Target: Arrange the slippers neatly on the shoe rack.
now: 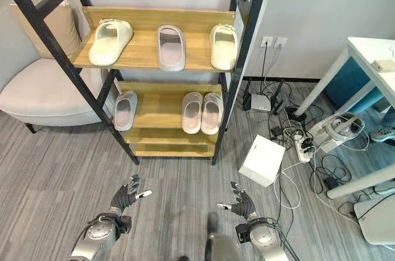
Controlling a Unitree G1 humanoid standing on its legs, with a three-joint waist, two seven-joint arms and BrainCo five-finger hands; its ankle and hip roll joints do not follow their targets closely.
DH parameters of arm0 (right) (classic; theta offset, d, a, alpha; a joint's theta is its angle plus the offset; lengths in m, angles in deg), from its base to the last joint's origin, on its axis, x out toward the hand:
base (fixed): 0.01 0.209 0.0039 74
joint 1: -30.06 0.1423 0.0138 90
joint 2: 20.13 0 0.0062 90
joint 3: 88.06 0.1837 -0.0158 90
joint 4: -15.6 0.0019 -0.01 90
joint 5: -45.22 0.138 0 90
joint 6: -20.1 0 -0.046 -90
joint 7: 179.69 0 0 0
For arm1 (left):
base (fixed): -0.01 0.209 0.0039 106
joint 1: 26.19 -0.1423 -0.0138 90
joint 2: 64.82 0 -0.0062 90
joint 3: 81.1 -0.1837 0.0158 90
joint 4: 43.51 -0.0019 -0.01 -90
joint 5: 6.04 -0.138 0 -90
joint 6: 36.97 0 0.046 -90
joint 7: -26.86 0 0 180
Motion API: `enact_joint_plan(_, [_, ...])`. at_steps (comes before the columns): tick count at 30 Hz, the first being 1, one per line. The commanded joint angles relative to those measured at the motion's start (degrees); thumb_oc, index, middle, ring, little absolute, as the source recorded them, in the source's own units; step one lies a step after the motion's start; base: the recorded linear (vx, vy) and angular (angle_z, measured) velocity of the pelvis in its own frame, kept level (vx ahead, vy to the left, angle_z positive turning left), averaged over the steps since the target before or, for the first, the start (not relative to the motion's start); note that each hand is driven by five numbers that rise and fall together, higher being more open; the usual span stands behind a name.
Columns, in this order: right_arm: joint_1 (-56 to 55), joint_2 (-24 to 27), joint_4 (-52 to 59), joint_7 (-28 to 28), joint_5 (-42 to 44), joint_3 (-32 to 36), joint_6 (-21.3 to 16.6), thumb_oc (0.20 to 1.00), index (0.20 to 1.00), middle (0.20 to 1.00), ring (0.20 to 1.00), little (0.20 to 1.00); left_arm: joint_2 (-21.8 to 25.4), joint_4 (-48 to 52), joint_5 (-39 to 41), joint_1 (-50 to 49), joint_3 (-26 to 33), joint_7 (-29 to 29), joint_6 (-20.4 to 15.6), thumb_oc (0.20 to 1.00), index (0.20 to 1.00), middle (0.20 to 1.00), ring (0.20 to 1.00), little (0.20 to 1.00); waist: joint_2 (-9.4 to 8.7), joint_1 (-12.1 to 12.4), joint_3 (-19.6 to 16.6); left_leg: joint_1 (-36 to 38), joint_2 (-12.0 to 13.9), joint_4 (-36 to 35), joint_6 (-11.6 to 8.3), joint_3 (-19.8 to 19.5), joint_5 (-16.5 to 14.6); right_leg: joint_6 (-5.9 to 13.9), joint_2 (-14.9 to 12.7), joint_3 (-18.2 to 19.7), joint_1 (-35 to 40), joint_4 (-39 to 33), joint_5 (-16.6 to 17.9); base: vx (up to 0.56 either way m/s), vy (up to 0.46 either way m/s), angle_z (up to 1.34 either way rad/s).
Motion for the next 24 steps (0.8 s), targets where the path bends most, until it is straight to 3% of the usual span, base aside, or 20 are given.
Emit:
enact_joint_plan(1, [1.5, 2.0, 3.3, 0.0, 0.2, 1.5, -2.2, 1.0, 1.0, 1.0, 1.0, 1.0, -1.3, 1.9, -2.3, 0.7, 0.5, 0.9, -2.0, 1.0, 1.0, 1.0, 1.0, 1.0, 0.35, 0.5, -0.2, -7.5, 4.8, 1.5, -1.95, -1.3, -6.1, 5.26, -0.5, 2.9, 16.0, -11.6, -7.0, 0.19, -0.237, 0.41])
enact_joint_plan(5, [0.8, 2.4, 3.0, 0.0, 1.0, 2.1, -2.5, 1.0, 1.0, 1.0, 1.0, 1.0, -2.0, 0.7, -1.8, 1.0, 0.4, 0.9, -1.8, 1.0, 1.0, 1.0, 1.0, 1.0, 0.13, 0.3, -0.3, -7.1, 5.9, 3.4, -3.56, -1.6, -7.1, 3.93, 0.4, 2.1, 18.6, -12.7, -8.4, 0.14, -0.229, -0.2])
enact_joint_plan(8, [0.5, 3.0, 3.0, 0.0, 2.2, 2.9, -3.1, 1.0, 1.0, 1.0, 1.0, 1.0, -2.3, 0.3, -0.9, 1.4, 0.2, 1.1, -1.8, 1.0, 1.0, 1.0, 1.0, 1.0, -0.09, 0.2, 1.1, -11.2, 4.8, 14.3, -4.74, -1.6, -8.2, 2.82, 0.4, 1.5, 20.2, -12.3, -9.7, 0.02, -0.052, 0.07])
enact_joint_plan(10, [0.9, 3.3, 2.5, -0.2, 2.3, 3.2, -3.0, 1.0, 1.0, 1.0, 1.0, 1.0, -2.5, -0.3, -0.1, 1.7, 0.4, 0.8, -2.0, 1.0, 1.0, 1.0, 1.0, 1.0, -0.18, 0.3, 2.2, -15.0, 4.2, 21.8, -5.4, -1.7, -6.6, 2.31, 0.3, 1.2, 21.1, -12.4, -10.0, 0.01, -0.009, -0.09])
enact_joint_plan(12, [0.9, 3.4, 2.3, -0.3, 2.3, 3.2, -2.9, 1.0, 1.0, 1.0, 1.0, 1.0, -2.5, -0.4, 0.1, 1.7, 0.4, 0.8, -2.0, 1.0, 1.0, 1.0, 1.0, 1.0, -0.41, 0.2, 2.5, -16.1, 4.5, 21.7, -5.36, -1.0, -6.5, 2.26, 0.0, 0.9, 21.1, -12.4, -10.2, 0.04, 0.019, -0.02])
enact_joint_plan(13, [0.8, 3.6, 1.9, -0.4, 2.5, 3.3, -2.7, 1.0, 1.0, 1.0, 1.0, 1.0, -2.6, -0.3, 0.2, 1.6, 0.5, 0.5, -1.8, 1.0, 1.0, 1.0, 1.0, 1.0, -0.92, 0.3, 2.4, -15.8, 5.6, 16.1, -4.88, 0.4, -7.3, 2.68, -0.5, 0.4, 21.5, -12.3, -10.7, 0.09, 0.028, 0.16])
enact_joint_plan(14, [0.8, 3.6, 1.9, -0.4, 2.5, 3.3, -2.7, 1.0, 1.0, 1.0, 1.0, 1.0, -2.6, -0.3, 0.2, 1.6, 0.5, 0.5, -1.8, 1.0, 1.0, 1.0, 1.0, 1.0, -0.94, 0.3, 2.4, -15.7, 5.6, 16.0, -4.88, 0.4, -7.2, 2.68, -0.5, 0.4, 21.6, -12.3, -10.7, 0.14, 0.051, 0.12])
enact_joint_plan(16, [1.3, 3.7, 1.0, -1.6, 2.7, 3.4, -2.4, 1.0, 1.0, 1.0, 1.0, 1.0, -2.4, -1.0, -0.9, 2.5, -0.2, -0.8, -1.4, 1.0, 1.0, 1.0, 1.0, 1.0, -1.28, -0.7, 1.6, -16.2, 9.8, -2.0, -4.57, -1.3, -0.5, 2.47, -0.7, -1.9, 20.9, -11.0, -12.7, 0.3, 0.282, 0.54])
enact_joint_plan(17, [0.9, 3.1, 0.9, -1.2, 2.7, 3.8, -2.4, 1.0, 1.0, 1.0, 1.0, 1.0, -2.4, -1.3, -0.9, 2.6, -0.2, -0.6, -1.7, 1.0, 1.0, 1.0, 1.0, 1.0, -0.34, -1.0, 0.1, -15.3, 9.3, -3.2, -4.75, -2.9, 1.2, 3.44, -1.3, -1.5, 21.6, -10.5, -12.3, 0.38, 0.419, 0.61])
enact_joint_plan(19, [0.8, 3.0, 0.8, -1.0, 2.6, 3.7, -2.3, 1.0, 1.0, 1.0, 1.0, 1.0, -2.3, -1.3, -0.8, 2.6, -0.4, -0.6, -1.8, 1.0, 1.0, 1.0, 1.0, 1.0, -0.28, -1.0, -0.4, -14.8, 9.1, -3.2, -4.7, -2.7, 1.3, 3.74, -1.8, -1.1, 21.6, -9.9, -12.2, 0.27, 0.313, -0.03])
enact_joint_plan(21, [1.1, 2.2, 0.5, -0.6, 2.4, 3.4, -2.0, 1.0, 1.0, 1.0, 1.0, 1.0, -1.6, -0.8, -0.9, 2.5, -0.9, -0.2, -1.8, 1.0, 1.0, 1.0, 1.0, 1.0, -0.37, -0.6, -1.2, -14.4, 7.2, -0.8, -3.13, -2.0, -0.7, 5.36, -4.1, 0.0, 20.8, -7.1, -11.9, 0.29, 0.379, -0.37])
enact_joint_plan(24, [2.4, 1.5, -0.4, -0.6, 1.7, 2.5, -1.7, 1.0, 1.0, 1.0, 1.0, 1.0, -1.1, -1.0, -1.3, 2.8, -0.9, -0.1, -1.7, 1.0, 1.0, 1.0, 1.0, 1.0, -0.2, 0.1, -1.3, -14.3, 6.3, 1.1, -1.98, -0.6, -2.7, 6.66, -5.3, 0.5, 19.1, -3.6, -11.5, 0.16, 0.261, -0.22])
